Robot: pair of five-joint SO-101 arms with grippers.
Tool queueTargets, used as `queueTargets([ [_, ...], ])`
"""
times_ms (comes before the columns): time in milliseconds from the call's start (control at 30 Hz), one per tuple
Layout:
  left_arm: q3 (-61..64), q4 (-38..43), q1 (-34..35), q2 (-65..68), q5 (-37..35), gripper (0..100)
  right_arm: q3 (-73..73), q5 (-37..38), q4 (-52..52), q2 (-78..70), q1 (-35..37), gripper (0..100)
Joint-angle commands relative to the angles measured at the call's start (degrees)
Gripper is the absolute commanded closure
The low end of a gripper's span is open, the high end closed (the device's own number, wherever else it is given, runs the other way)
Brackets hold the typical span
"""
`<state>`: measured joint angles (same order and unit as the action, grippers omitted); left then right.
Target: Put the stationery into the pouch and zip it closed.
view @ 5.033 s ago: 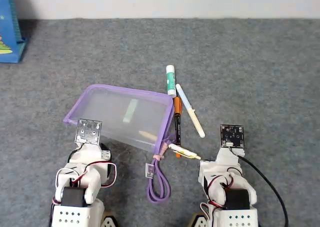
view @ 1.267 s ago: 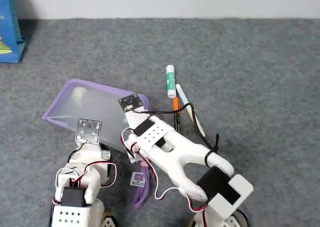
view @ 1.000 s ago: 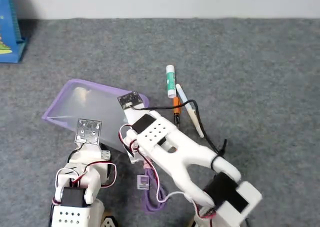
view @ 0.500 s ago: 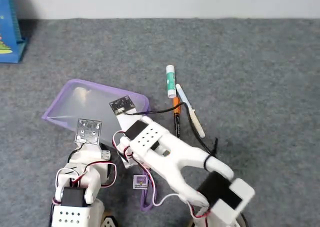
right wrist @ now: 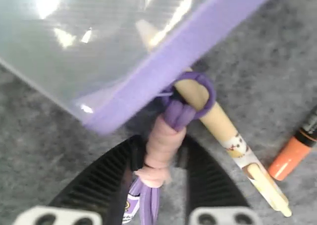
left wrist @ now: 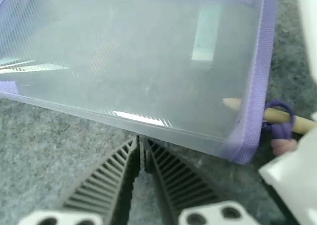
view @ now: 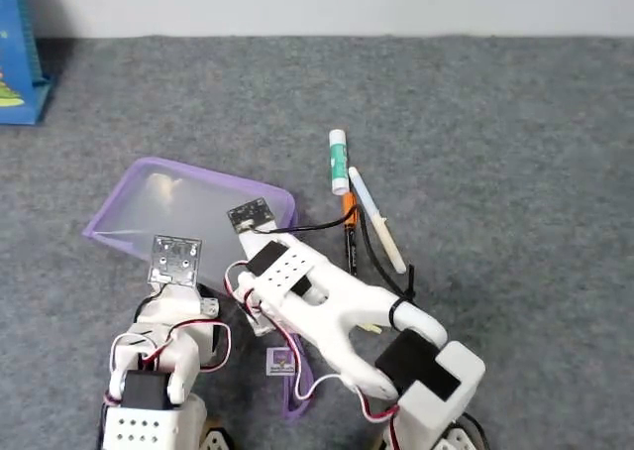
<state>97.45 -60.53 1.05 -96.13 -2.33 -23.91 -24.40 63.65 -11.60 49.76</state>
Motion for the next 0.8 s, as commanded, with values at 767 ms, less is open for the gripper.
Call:
queueTargets([
  [767,-0.57,-0.18,0.44,-0.62,0.09,99,0.09,-0.26,15.69,29.05,-5.93,99.1],
])
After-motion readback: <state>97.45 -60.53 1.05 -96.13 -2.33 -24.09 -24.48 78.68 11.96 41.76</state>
